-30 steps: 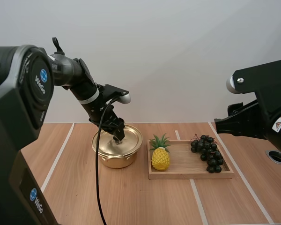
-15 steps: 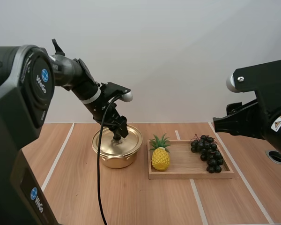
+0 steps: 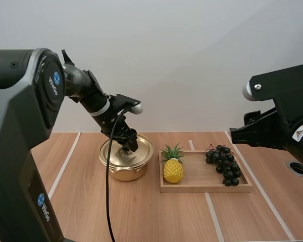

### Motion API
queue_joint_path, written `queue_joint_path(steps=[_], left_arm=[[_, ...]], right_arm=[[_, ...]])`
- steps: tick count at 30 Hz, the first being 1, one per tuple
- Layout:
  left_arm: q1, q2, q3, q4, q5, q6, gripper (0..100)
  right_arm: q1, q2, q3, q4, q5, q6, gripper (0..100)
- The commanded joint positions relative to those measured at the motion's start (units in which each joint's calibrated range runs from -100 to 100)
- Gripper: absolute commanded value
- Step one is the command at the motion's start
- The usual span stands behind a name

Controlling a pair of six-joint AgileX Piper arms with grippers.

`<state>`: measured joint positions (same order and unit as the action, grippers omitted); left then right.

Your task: Open the pot, put the pineapple inside, and close it

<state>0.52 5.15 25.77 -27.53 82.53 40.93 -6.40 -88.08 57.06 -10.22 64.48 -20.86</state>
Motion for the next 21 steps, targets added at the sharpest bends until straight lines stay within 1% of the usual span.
queue_joint_path(steps=[1,6,15,16,18,20,21], left_arm=[[-0.11,0.01,-0.62,-0.92,1.56,0.17,100],[-0.11,0.01,-0.62,-0.80,2.43,0.17,100],[-0.11,0.01,-0.62,1.65,2.01,-0.86,100],[-0.11,0.01,-0.62,1.74,1.25,-1.23,97],[-0.11,0.01,-0.62,1.88,-0.18,-1.35,84],[-0.11,0.01,-0.62,1.88,-0.94,-1.35,65],[-0.11,0.01,-0.62,2.01,-1.17,-1.35,57]], right_arm=[[-0.19,-0.09,-0.35,0.04,-0.36,-0.43,100],[-0.19,-0.09,-0.35,0.04,-0.36,-0.43,100],[-0.19,-0.09,-0.35,0.04,-0.36,-0.43,100],[-0.19,-0.09,-0.35,0.04,-0.36,-0.43,100],[-0.19,-0.09,-0.35,0.04,-0.36,-0.43,100],[-0.19,-0.09,-0.35,0.04,0.16,-0.42,100],[-0.19,-0.09,-0.35,0.16,0.19,-0.42,100]])
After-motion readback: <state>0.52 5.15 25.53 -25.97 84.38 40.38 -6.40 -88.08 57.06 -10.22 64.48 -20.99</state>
